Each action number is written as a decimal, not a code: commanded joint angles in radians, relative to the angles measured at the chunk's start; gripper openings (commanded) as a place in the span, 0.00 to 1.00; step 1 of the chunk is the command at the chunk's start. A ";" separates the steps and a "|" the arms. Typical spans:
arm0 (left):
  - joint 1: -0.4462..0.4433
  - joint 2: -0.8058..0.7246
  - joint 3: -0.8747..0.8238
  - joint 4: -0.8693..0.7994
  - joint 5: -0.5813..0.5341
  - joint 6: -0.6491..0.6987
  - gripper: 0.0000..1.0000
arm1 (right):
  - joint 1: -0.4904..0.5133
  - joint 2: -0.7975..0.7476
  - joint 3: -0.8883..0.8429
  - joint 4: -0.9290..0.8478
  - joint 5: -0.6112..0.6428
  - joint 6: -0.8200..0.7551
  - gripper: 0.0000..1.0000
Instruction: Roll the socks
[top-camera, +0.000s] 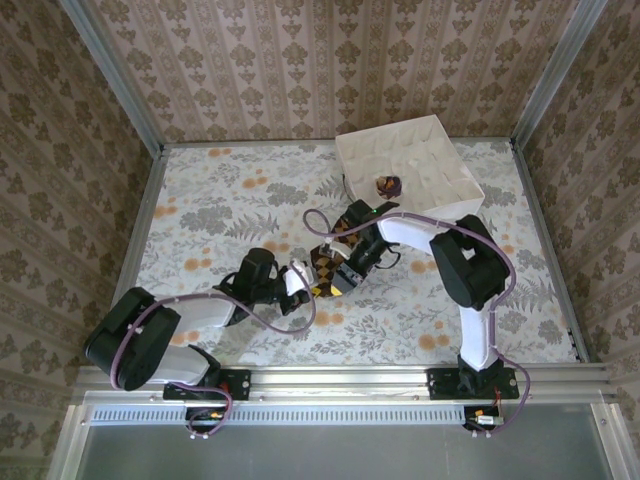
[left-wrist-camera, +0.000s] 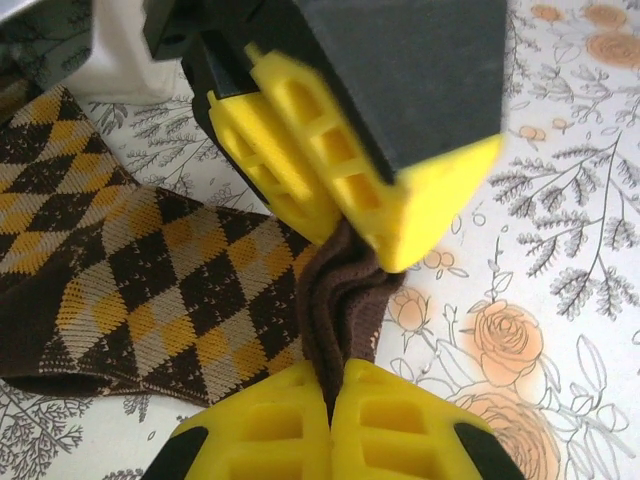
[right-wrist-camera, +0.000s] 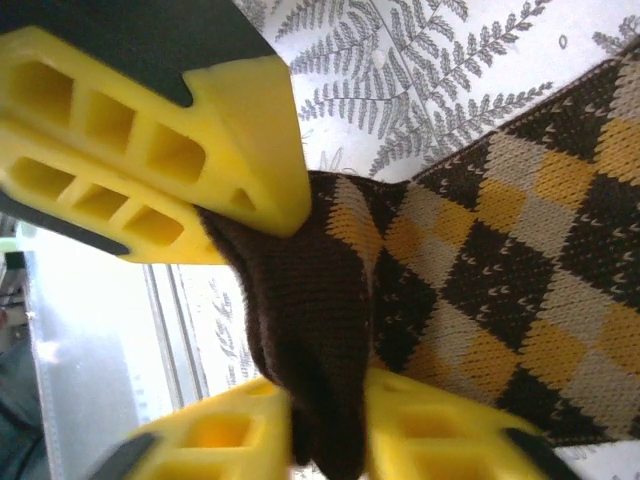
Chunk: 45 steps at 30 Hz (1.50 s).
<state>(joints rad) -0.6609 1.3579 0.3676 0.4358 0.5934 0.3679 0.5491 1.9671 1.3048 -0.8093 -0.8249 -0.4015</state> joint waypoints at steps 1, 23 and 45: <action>-0.014 -0.039 0.042 -0.104 0.043 -0.079 0.00 | -0.018 -0.117 -0.075 0.079 -0.089 0.074 0.39; 0.081 0.242 0.173 -0.077 0.227 -0.478 0.00 | 0.031 -0.188 -0.292 0.426 0.046 0.302 0.53; 0.052 0.161 0.157 -0.175 0.062 -0.234 0.27 | 0.030 -0.050 -0.243 0.320 0.466 0.512 0.22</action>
<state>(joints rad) -0.5961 1.6115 0.5514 0.3145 0.7284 0.0067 0.5789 1.8530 1.0622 -0.4263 -0.4873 0.0586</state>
